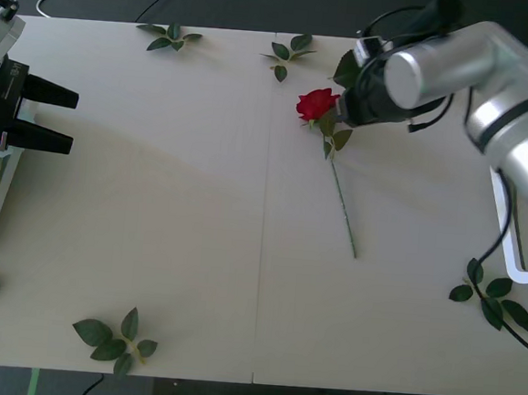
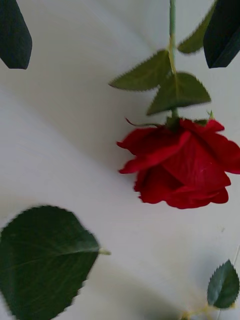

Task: Place the red flowers into the right box and the blue flowers into the left box. If a person shows an open palm, hand one flower to the person first, then continue sorting.

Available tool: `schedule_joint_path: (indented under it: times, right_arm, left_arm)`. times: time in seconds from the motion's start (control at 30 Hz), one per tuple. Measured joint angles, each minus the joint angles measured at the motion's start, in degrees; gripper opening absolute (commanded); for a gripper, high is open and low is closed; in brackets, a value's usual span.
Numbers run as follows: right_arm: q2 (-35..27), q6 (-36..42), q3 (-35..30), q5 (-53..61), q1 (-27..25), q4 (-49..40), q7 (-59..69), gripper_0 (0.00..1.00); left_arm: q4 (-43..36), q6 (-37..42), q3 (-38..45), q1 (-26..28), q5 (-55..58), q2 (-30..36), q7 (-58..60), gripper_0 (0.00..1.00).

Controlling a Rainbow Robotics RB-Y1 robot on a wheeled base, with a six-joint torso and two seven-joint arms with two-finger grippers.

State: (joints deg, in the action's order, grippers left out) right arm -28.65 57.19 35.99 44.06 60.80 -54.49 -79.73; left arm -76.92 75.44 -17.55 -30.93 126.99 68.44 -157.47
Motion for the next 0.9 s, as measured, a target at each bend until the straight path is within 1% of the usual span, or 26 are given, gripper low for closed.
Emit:
schedule_joint_path:
  times: [0.13, 0.37, 0.6, 0.7, 0.9]
  right_arm:
    - [2.2, -1.8, 2.8, 0.0, 1.5, 4.2, 0.2, 1.0]
    - [3.7, -5.8, 7.8, 4.1, 1.7, 7.8, 1.7, 1.0]
    - [4.6, -10.3, 15.0, 4.3, 1.8, 9.0, 12.3, 1.0]
    - [5.3, -10.9, 16.7, 4.3, 1.8, 9.1, 13.0, 1.0]
    - [6.8, -13.6, 19.6, 4.0, 2.2, 10.6, 19.3, 1.0]
  left_arm:
    - [0.0, 0.0, 0.0, 0.0, 0.0, 0.0, 0.0, 1.0]
    - [0.0, 0.0, 0.0, 0.0, 0.0, 0.0, 0.0, 1.0]
    - [0.0, 0.0, 0.0, 0.0, 0.0, 0.0, 0.0, 1.0]
    - [0.0, 0.0, 0.0, 0.0, 0.0, 0.0, 0.0, 1.0]
    - [0.0, 0.0, 0.0, 0.0, 0.0, 0.0, 0.0, 1.0]
